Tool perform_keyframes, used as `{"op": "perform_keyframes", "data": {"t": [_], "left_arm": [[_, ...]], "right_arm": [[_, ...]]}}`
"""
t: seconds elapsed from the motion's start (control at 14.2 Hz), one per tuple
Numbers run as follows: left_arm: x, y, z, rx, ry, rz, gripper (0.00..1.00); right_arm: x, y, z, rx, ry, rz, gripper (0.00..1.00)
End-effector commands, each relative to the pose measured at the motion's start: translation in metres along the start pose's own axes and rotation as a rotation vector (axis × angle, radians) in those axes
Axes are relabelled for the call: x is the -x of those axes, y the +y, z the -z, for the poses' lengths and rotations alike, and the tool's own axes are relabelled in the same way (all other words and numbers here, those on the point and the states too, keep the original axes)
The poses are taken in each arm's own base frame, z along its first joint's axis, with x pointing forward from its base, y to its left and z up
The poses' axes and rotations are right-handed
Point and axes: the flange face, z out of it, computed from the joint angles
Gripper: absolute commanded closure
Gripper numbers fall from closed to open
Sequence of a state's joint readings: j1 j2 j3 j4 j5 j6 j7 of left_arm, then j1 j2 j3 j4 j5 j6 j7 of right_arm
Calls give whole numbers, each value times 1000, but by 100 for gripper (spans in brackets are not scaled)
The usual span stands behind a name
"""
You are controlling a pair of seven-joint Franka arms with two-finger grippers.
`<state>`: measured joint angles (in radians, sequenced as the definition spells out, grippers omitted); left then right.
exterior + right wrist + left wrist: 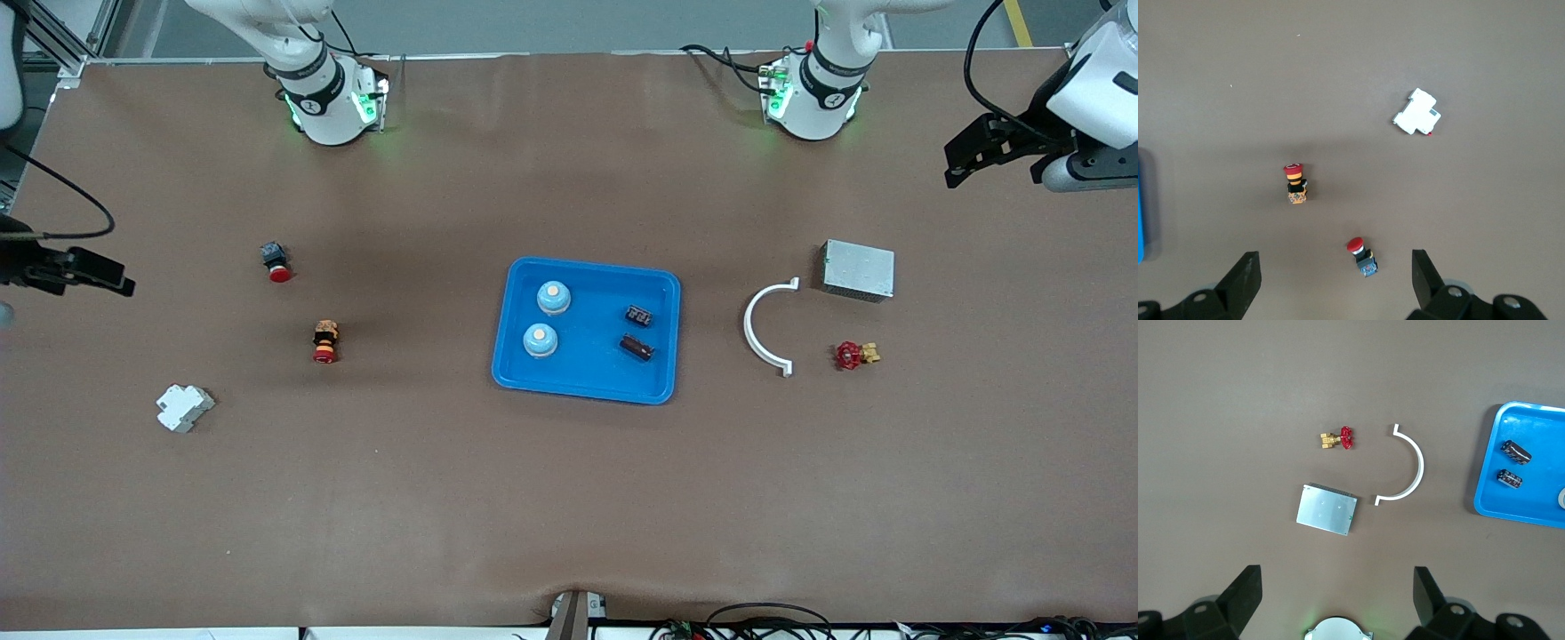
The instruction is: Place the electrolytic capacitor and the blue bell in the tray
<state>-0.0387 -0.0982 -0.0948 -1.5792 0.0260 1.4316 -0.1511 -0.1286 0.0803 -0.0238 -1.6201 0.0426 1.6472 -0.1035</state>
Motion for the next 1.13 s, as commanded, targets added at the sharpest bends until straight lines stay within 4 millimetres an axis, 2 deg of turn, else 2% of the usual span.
{"op": "perform_keyframes", "data": {"t": [0.0,0.21,0.49,0.78,1.06], "left_arm": [[-3,-2,3,-4,9,-9,0],[-3,-4,3,-2,8,-5,0],[-3,-3,4,2,9,1,0],[-1,-3,6,12,14,9,0],[1,1,8,7,18,2,0]], "right_arm": [[17,-14,23,-22,-5,8,0],[24,-25,37,-28,-42,-7,0],[31,-77,57,-9,-51,-11,0],[37,-85,68,22,-29,23,0],[42,-74,79,60,0,61,0]]}}
